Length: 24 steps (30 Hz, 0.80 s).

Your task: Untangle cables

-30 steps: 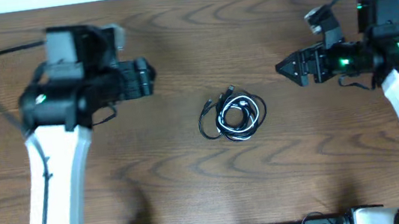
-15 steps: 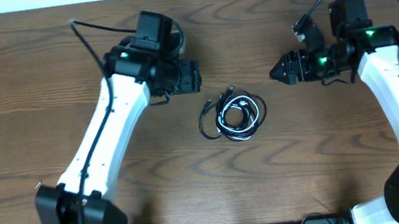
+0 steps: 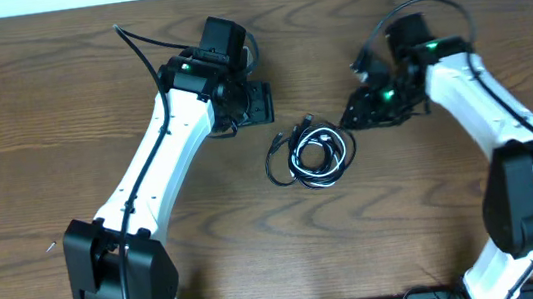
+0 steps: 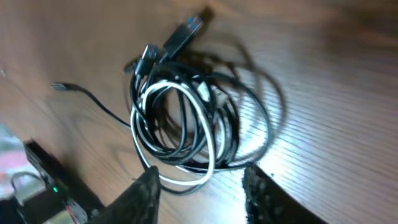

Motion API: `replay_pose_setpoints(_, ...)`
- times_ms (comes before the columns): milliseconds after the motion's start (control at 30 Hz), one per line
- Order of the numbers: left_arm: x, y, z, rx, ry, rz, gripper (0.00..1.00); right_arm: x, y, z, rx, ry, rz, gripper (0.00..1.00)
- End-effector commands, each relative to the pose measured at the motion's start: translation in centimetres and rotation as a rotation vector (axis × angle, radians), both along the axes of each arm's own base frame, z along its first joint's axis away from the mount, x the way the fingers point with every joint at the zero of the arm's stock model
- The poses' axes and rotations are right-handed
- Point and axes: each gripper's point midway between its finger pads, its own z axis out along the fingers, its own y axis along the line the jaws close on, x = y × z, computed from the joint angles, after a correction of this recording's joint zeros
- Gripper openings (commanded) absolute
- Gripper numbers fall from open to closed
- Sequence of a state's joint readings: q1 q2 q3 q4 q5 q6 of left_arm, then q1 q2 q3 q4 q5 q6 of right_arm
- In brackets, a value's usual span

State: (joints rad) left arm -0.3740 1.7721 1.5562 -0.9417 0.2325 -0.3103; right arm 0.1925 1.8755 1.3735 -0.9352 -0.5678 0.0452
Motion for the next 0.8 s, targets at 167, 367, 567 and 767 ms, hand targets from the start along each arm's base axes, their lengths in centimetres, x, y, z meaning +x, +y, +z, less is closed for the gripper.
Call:
replay_pose_setpoints(167,0.2,0.5,-0.1,0.016,-0.006,0.021,0.68,-0.9,2.4,-3.4,-0.097,0.041,0.067,0.33)
replay_pose_setpoints(367,0.2,0.5,-0.1,0.016,-0.005,0.021,0.68,-1.1,3.3,-5.5,-0.178,0.038,0.091,0.30)
replay_pose_setpoints(567,0.2,0.5,-0.1,0.016,-0.005,0.021,0.68,-0.7,2.6,-6.2,-0.262,0.006,0.097,0.34)
replay_pose_setpoints(767,0.2,0.5,-0.1,0.015,-0.006,0.021,0.68,-0.5,2.4,-6.2,-0.276,-0.004,0.094,0.30)
